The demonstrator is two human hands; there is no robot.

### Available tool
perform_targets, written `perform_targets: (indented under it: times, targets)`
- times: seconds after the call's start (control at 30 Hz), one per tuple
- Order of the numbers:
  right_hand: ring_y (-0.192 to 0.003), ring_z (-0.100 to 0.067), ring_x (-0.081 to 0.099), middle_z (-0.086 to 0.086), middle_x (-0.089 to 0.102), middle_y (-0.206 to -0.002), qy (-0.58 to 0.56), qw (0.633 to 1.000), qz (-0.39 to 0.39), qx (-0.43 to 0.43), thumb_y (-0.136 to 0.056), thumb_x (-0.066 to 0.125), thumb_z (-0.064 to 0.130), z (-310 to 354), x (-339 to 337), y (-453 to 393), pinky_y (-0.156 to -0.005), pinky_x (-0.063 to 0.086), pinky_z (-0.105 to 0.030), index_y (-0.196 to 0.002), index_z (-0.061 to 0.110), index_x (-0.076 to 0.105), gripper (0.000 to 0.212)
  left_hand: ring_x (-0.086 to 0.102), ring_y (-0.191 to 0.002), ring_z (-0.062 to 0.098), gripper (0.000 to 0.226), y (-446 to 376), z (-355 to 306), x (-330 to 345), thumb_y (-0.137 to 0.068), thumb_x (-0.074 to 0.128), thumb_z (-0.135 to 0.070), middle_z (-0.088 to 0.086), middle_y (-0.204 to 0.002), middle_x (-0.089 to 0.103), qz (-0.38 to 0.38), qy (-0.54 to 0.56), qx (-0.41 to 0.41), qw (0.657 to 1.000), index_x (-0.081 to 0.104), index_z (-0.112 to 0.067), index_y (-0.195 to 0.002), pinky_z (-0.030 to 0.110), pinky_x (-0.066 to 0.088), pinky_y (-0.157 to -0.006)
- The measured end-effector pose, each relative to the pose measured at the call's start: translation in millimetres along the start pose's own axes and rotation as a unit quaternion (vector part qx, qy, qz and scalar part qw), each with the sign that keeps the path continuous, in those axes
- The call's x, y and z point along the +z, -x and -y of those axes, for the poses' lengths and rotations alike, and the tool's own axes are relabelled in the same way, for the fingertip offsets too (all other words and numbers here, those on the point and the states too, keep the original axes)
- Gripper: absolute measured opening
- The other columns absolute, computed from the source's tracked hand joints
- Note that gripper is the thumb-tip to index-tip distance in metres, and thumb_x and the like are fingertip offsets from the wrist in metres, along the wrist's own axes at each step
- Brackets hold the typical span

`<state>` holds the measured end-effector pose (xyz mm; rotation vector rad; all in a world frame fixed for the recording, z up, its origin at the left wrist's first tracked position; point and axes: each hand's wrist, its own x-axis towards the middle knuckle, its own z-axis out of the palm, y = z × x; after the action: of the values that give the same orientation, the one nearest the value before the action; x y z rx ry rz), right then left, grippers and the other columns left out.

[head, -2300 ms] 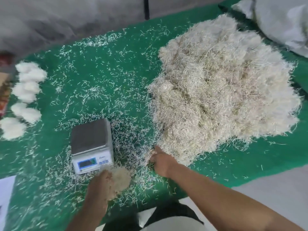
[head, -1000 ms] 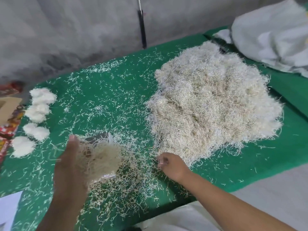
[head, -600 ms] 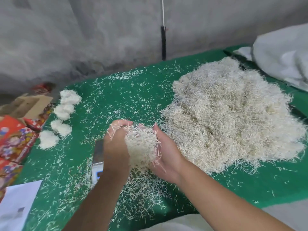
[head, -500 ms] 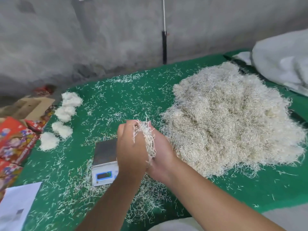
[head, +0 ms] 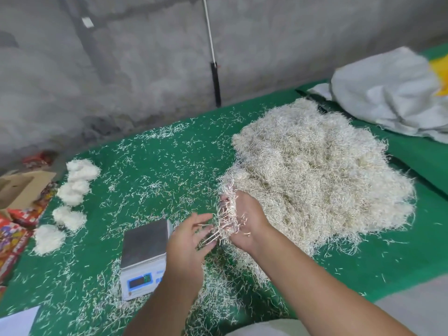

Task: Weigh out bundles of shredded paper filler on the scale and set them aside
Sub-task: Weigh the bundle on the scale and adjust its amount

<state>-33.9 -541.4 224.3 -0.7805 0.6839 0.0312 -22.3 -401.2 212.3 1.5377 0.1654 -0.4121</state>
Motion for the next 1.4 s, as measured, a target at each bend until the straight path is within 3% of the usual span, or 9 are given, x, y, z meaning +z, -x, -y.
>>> perform_targets:
  times: [0.2,0.3,0.5,0.63,0.77,0.9,1.07,1.2,1.4]
  targets:
    - [-0.06,-0.019,0.059,-0.005,0.069,-0.096,0.019,0.996,0.078,-0.038,-0.106,0.046,0.013,-13.7,6.6,-7.2,-0.054,0.049,-0.03,-0.112,0.026,0.078,0.036,0.065,-0.119,0.046,0.047,-7.4,-3.5,-0.4,-0.106,0.045,-0.046,0.024,-0.124,0.068,0.072,0.232,-0.249,0.937,0.065,-0.005,-0.12,0.069,0.047,-0.099]
    - [-0.053,-0.012,0.059,0.0,0.063,-0.132,0.139,0.981,0.063,-0.119,-0.109,0.042,0.012,-25.7,17.5,-3.5,-0.046,0.049,-0.027,-0.128,0.049,0.068,0.049,0.073,-0.094,0.03,0.037,-3.7,-12.7,12.6,-0.111,0.038,-0.029,0.02,-0.106,0.068,0.106,0.235,-0.218,0.941,0.061,-0.003,-0.122,0.043,0.059,-0.082]
    - [-0.13,-0.016,0.052,0.004,0.043,-0.151,0.629,0.681,-0.007,-0.375,-0.111,0.028,0.046,-51.4,9.6,-23.4,-0.113,0.04,-0.045,-0.162,0.035,0.03,0.052,0.076,-0.096,0.028,0.042,-11.2,-31.1,21.2,-0.105,0.05,-0.05,0.008,-0.104,0.076,-0.006,0.174,-0.182,0.968,0.067,-0.012,-0.114,0.045,0.058,-0.081]
    - [-0.149,-0.014,0.037,0.005,0.032,-0.169,0.554,0.802,0.051,-0.216,-0.089,0.013,0.094,-55.6,6.8,-23.7,-0.121,0.031,-0.045,-0.163,0.039,0.026,0.093,0.071,-0.073,0.03,0.034,-24.7,-28.1,13.7,-0.103,0.06,-0.044,0.013,-0.08,0.07,-0.156,0.052,-0.073,0.984,0.065,-0.014,-0.09,0.041,0.056,-0.069]
    - [-0.138,-0.026,0.054,-0.007,0.047,-0.159,0.151,0.973,0.163,0.066,-0.09,0.032,0.091,-58.3,-1.9,-22.5,-0.116,0.045,-0.053,-0.158,0.028,0.042,0.093,0.047,-0.057,0.009,0.025,-39.9,-19.3,-1.2,-0.106,0.054,-0.037,-0.008,-0.066,0.054,-0.187,-0.072,0.067,0.977,0.066,-0.022,-0.09,0.029,0.037,-0.056]
    - [-0.144,-0.037,0.05,-0.025,0.055,-0.15,-0.197,0.912,0.272,0.236,-0.098,0.042,0.078,-52.3,1.1,-14.3,-0.113,0.047,-0.058,-0.148,0.004,0.055,0.09,0.049,-0.057,0.002,0.045,-31.0,-1.7,0.7,-0.099,0.038,-0.012,-0.011,-0.072,0.061,-0.082,-0.222,0.249,0.939,0.064,-0.044,-0.118,0.02,0.041,-0.052]
    - [-0.117,-0.016,0.071,0.01,0.068,-0.132,-0.258,0.907,0.194,0.271,-0.095,0.059,0.07,-59.6,-2.3,-13.7,-0.102,0.055,-0.032,-0.119,0.0,0.077,0.077,0.048,-0.137,0.013,0.054,-19.2,35.1,4.6,-0.094,0.03,-0.032,-0.009,-0.139,0.063,-0.074,-0.514,0.343,0.783,0.068,-0.027,-0.132,0.041,0.032,-0.114]
    - [-0.101,-0.026,0.075,-0.005,0.074,-0.114,-0.209,0.934,0.137,0.254,-0.087,0.056,0.079,-63.9,-9.3,-22.8,-0.09,0.063,-0.036,-0.124,-0.009,0.07,0.096,0.034,-0.153,0.022,0.057,-2.7,56.0,-1.8,-0.101,0.032,-0.043,0.0,-0.154,0.052,0.002,-0.569,0.358,0.74,0.06,-0.018,-0.144,0.054,0.025,-0.122]
    - [-0.129,-0.037,0.065,-0.023,0.068,-0.129,-0.097,0.956,0.145,0.235,-0.105,0.042,0.066,-91.7,-11.5,-23.2,-0.117,0.046,-0.05,-0.142,0.002,0.061,0.076,0.069,-0.104,0.033,0.04,-22.3,49.9,-29.7,-0.106,0.034,-0.024,0.007,-0.092,0.073,-0.035,-0.515,0.187,0.836,0.07,-0.009,-0.097,0.049,0.05,-0.097]
